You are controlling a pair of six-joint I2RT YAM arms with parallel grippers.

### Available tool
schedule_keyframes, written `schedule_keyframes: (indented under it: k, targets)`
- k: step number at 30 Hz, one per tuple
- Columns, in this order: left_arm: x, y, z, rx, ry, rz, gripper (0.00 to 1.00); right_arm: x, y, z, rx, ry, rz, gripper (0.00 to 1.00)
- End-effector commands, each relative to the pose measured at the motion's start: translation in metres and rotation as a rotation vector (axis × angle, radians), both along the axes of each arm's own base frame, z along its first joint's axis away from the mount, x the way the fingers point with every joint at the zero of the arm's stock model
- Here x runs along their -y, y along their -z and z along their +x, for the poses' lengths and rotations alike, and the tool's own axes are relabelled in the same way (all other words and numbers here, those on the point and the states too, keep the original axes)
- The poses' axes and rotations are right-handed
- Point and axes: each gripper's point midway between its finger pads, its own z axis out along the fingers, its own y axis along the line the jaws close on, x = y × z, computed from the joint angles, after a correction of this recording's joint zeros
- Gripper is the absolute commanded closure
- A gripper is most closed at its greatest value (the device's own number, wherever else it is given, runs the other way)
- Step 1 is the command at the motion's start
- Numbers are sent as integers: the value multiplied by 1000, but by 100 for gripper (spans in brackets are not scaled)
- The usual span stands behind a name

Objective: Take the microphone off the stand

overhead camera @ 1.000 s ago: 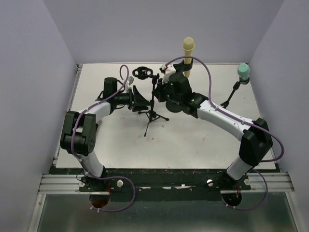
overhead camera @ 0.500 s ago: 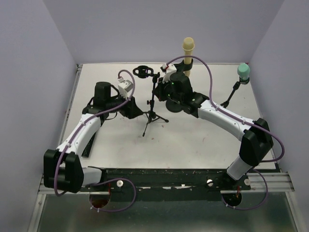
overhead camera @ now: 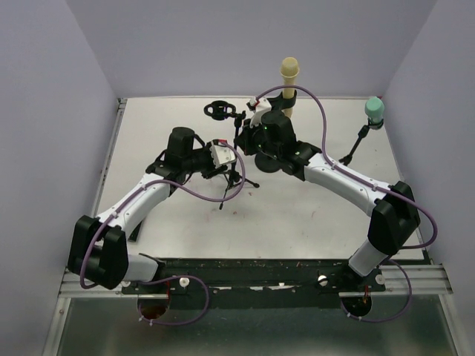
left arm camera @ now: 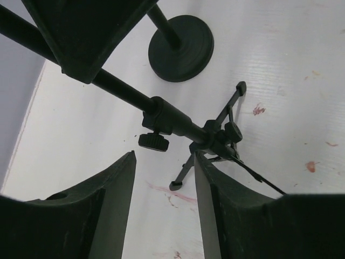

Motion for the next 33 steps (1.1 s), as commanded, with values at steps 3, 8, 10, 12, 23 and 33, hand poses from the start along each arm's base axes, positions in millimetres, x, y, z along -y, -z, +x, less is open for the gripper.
schedule_keyframes:
  k: [3,8,10,12,23,33]
  targets:
    - [6,-9,24,137,20,59,49,-7,-34,0,62,-15,89,99]
    - [11,-8,23,126,23,52,52,-7,-30,-1,52,-17,84,99]
    - [13,-6,24,124,23,56,54,-7,-29,-1,49,-16,85,99]
    - [15,-4,25,123,22,63,57,-10,-30,-4,44,-44,93,99]
    - [14,-4,20,27,-2,67,100,-7,-34,-4,64,-38,89,99]
    - [31,-62,-5,-814,-97,-473,100,-2,-40,-9,84,-33,111,100]
